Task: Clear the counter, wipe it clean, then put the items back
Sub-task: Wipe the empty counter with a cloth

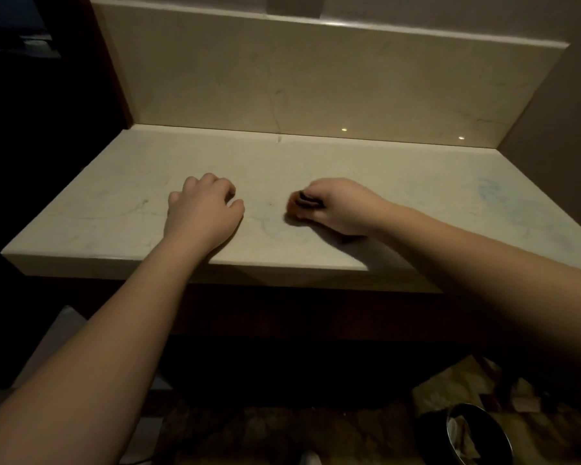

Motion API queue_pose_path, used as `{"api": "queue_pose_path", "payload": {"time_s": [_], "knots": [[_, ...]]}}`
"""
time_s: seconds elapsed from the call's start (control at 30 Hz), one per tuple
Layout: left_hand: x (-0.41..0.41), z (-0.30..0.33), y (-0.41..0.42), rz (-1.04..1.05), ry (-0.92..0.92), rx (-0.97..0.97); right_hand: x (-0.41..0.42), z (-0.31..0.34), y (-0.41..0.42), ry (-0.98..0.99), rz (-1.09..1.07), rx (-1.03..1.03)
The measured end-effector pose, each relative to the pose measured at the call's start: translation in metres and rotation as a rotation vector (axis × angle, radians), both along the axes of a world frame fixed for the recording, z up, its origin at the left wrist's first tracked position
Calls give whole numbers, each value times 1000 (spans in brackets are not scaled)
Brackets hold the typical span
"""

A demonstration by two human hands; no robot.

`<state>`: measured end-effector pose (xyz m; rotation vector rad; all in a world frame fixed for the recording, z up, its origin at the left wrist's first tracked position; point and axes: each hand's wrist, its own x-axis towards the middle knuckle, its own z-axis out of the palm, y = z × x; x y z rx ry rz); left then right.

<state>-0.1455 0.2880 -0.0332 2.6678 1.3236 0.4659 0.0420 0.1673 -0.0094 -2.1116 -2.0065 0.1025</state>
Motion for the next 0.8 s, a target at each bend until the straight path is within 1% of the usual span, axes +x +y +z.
{"api": "queue_pose_path", "payload": {"time_s": [0.07, 0.13, 0.27, 0.33, 0.4, 0.5, 0.57, 0.63, 0.73, 0.8], "knots": [[0, 0, 0, -4, -2, 3, -31, -4, 7, 42, 80, 23], [-1, 1, 0, -14, -6, 7, -48, -6, -3, 56, 177, 20], [-3, 1, 0, -31, -9, -4, -27, -5, -47, 28, 287, -42], [-4, 1, 0, -38, -8, -7, -4, 1, -66, 51, 240, -97], [-4, 0, 0, -44, -9, -10, 8, 9, -72, 96, 134, -143], [-4, 0, 1, -42, -14, -11, -1, 8, -44, 73, 20, -108], [-4, 0, 1, -40, -16, -9, -25, 1, -22, 61, 48, -37], [-4, 0, 1, -40, -17, -4, -45, -6, -16, 72, 129, 0], [-4, 0, 0, -45, -10, -1, -41, -5, -43, 56, 250, -14], [-4, -1, 1, -50, -14, 2, -22, 0, -66, 38, 254, -61]]}}
